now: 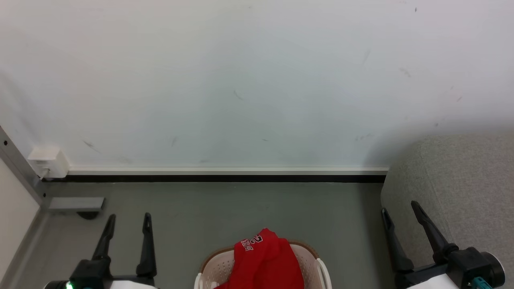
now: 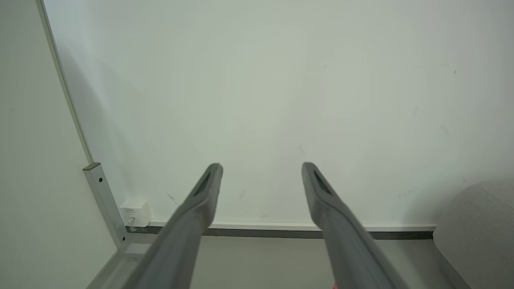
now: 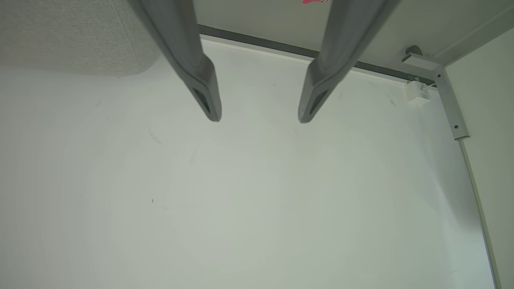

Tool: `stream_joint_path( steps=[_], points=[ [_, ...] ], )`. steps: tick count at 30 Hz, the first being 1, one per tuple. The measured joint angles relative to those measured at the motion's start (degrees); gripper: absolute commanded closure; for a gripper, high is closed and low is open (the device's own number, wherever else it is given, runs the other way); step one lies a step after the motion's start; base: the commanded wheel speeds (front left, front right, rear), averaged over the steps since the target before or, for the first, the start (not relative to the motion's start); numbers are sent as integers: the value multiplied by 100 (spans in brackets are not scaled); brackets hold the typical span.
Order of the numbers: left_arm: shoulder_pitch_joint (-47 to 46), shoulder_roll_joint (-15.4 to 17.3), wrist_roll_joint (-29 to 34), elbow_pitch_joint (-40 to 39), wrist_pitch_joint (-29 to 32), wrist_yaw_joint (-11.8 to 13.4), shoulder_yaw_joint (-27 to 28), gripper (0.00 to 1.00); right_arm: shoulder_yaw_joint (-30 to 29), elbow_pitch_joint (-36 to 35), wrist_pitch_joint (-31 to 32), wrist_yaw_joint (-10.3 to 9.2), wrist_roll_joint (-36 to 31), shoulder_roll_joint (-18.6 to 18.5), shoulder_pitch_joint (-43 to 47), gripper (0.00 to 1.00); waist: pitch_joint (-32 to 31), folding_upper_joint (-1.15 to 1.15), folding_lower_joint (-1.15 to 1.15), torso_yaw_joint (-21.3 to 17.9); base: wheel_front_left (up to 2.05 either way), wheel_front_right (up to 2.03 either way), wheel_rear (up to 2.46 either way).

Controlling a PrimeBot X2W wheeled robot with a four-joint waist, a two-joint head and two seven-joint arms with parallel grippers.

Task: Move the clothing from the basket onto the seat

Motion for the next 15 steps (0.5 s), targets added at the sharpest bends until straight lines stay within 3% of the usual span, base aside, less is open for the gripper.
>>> stream_joint_path(
  steps=[15],
  points=[
    [-2, -18, 25, 22, 0, -27, -4, 0, 5, -9, 0, 0, 2, -4, -24, 0, 6, 0, 0, -35, 0, 0, 0]
  ],
)
